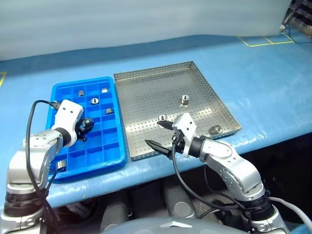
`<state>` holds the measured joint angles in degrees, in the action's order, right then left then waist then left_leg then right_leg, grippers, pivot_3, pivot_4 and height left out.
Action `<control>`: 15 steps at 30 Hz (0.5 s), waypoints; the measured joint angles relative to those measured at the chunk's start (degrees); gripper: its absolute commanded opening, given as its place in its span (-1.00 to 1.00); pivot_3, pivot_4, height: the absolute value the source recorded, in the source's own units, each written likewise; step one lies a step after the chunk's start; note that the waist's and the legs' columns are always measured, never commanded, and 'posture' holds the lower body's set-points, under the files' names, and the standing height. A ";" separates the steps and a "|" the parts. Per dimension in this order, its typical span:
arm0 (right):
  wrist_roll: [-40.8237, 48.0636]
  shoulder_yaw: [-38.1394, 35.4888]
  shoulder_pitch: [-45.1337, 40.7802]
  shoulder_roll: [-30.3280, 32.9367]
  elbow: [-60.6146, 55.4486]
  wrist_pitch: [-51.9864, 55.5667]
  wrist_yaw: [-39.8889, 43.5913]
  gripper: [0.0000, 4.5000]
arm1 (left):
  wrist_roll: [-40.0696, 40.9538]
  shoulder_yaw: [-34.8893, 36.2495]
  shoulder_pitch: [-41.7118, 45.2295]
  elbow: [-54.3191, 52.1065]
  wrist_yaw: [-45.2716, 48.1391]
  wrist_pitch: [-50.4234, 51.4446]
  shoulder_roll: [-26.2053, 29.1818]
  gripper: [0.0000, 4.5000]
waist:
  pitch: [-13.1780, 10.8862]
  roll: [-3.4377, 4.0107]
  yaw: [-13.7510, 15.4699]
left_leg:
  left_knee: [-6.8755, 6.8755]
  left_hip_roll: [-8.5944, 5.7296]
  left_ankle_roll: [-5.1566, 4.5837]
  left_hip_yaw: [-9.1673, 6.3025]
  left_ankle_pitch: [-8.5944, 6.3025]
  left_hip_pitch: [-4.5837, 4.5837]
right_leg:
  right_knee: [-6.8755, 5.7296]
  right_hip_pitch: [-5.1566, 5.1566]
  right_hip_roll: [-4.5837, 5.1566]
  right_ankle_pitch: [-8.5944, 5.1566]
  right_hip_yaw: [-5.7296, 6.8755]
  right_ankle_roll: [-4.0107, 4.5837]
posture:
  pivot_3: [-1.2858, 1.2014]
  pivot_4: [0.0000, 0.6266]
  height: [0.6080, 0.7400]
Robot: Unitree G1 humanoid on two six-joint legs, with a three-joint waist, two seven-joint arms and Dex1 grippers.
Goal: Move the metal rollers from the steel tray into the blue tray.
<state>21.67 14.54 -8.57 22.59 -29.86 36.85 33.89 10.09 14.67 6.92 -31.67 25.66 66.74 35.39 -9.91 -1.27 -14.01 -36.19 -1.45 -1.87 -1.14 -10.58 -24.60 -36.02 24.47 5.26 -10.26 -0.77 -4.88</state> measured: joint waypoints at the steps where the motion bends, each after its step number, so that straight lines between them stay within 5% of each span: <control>1: 0.01 0.02 -0.08 -0.01 0.10 0.05 -0.03 1.00 | -0.13 0.97 -0.67 -0.16 -0.74 0.20 0.01 -0.09 | 0.00 0.00 0.44 | 0.00 0.01 0.01 0.01 0.00 0.00 | 0.00 0.00 0.00 0.02 0.00 0.03 | -0.13 -0.52 1.00; 15: 0.48 0.14 -0.04 -0.81 0.39 0.97 -1.02 1.00 | -0.86 3.18 -1.19 2.39 -8.31 -0.19 -2.73 0.00 | 0.02 -0.04 5.93 | -0.24 0.03 0.05 0.04 -0.02 -0.01 | -0.01 0.00 0.00 0.12 0.06 0.25 | -0.13 -0.52 1.00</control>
<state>22.15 14.68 -8.61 21.77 -29.47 37.82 32.86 9.23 17.85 5.73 -29.28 17.35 66.55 32.67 -9.89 -1.31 -8.08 -36.43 -1.42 -1.81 -1.10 -10.60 -24.61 -36.03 24.47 5.26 -10.14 -0.72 -4.62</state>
